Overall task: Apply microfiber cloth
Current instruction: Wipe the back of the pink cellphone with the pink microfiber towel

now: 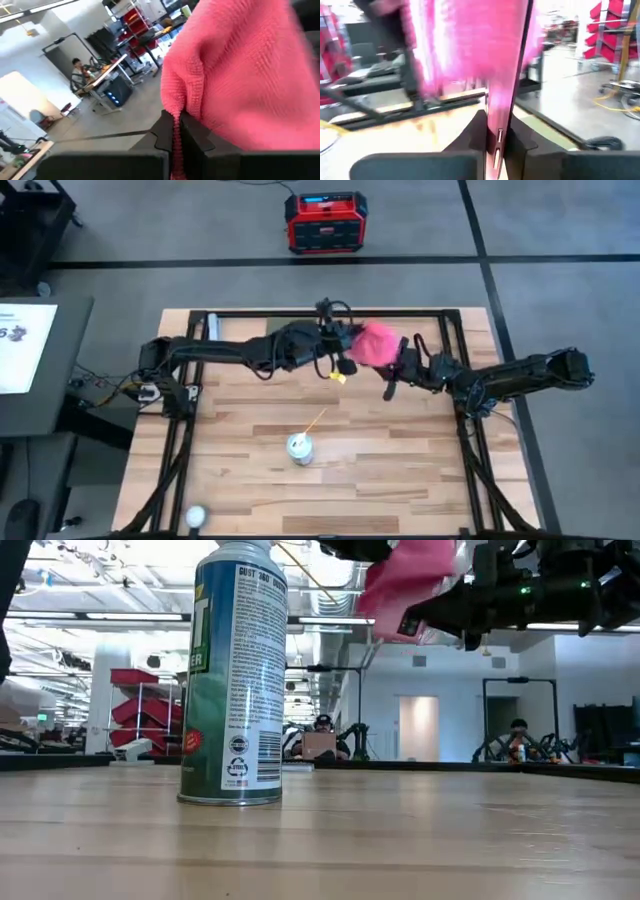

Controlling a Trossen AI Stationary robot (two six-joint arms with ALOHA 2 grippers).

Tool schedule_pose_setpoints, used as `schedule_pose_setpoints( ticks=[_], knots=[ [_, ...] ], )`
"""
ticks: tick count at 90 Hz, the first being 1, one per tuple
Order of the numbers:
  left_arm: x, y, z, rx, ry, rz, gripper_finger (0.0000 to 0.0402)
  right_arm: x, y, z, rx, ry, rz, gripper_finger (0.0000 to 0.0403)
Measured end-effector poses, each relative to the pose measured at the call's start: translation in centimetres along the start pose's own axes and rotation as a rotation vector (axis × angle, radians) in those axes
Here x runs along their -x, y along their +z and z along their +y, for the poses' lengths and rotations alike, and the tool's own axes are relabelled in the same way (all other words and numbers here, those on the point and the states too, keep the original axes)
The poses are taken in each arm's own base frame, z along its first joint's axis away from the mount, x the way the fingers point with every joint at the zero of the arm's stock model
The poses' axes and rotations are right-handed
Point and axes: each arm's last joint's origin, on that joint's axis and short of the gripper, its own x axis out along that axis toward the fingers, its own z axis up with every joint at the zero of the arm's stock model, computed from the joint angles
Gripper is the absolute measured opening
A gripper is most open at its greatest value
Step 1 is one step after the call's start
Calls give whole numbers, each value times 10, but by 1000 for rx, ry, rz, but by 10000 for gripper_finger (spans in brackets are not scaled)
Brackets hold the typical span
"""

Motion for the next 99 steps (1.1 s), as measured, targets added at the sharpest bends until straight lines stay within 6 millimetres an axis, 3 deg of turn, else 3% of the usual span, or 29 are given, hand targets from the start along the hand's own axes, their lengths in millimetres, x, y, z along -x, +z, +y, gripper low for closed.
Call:
schedule_pose_setpoints(
  ticks=[27,56,79,99],
  knots=[
    [4,-19,-23,11,-62,51,0,0,-1,1,14,-13,9,15],
    [48,-5,-5,-19,-122,180,0,0,-6,-5,50,-81,63,15],
    [101,-8,15,17,-165,160,0,4,-3,-8,63,-97,77,15],
    [165,-51,30,114,-158,126,0,15,7,-12,69,-116,82,15]
  ],
)
